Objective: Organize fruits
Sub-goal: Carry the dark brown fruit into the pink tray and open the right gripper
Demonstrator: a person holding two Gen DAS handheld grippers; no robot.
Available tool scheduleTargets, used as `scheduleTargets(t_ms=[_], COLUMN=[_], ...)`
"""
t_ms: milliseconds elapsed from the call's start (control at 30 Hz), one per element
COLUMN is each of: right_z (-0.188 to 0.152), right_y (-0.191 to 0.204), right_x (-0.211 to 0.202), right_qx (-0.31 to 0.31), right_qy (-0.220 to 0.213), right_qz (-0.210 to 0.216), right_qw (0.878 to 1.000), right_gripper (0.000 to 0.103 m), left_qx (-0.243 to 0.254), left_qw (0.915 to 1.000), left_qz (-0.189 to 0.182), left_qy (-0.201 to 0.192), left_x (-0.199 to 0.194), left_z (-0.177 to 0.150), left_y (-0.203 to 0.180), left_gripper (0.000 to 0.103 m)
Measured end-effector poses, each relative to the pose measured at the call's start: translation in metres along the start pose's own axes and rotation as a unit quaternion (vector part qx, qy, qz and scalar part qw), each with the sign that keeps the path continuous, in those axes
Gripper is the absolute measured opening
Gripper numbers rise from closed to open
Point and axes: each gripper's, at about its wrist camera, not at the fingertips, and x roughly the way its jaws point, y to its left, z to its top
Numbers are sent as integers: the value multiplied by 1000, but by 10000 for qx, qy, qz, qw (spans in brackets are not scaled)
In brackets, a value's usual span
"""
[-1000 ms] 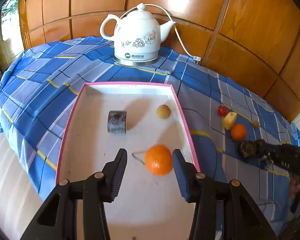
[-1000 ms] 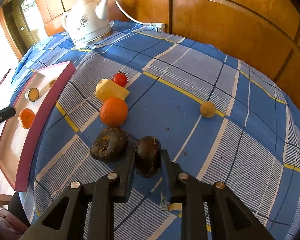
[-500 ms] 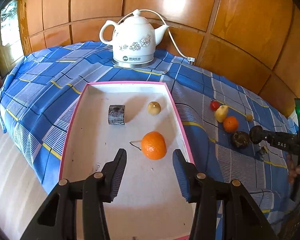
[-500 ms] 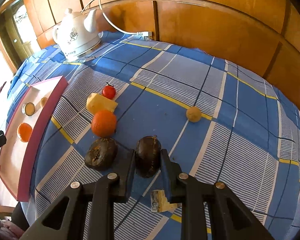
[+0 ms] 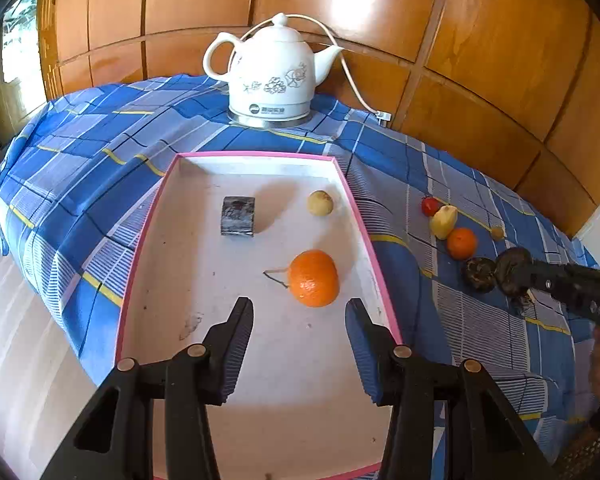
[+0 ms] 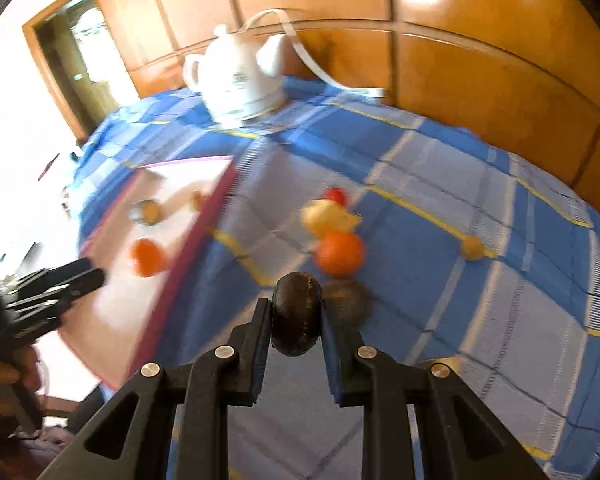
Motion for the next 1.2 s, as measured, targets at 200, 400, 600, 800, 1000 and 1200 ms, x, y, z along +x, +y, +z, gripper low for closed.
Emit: scheduleTargets(t_ms=[200,400,600,800,1000,1200], right_z=[-3,-4,-1,-4,-4,-6], right_y=[51,102,139,152,143,134], right_x=[9,21,49,66,54,43], right_qx=[-312,-641,-936,-1302,-1175,-1006], right_qy=[146,334,587,642,456,331], right_qz=[598,1103,1146,528,512,561], right_qw=[9976,9913,9873,9880,9907,9928], right_gripper=[24,24,25,29,29,29], left_qx=[-217,-492,-633,-620,-539,-420], left_qw=[9997,9982,9973,9975,9981,9988], left_qz=[93,305,366,315,277,236], left_qy=[-92,-177,-89,-76,-56,-71], left_x=[-4,-9,-8,-7,-6,-8], left_z=[1,-1,-10,-13,-13,-12], left_y=[17,44,60,58,52,43], left_gripper=[49,49,49,49,49,49])
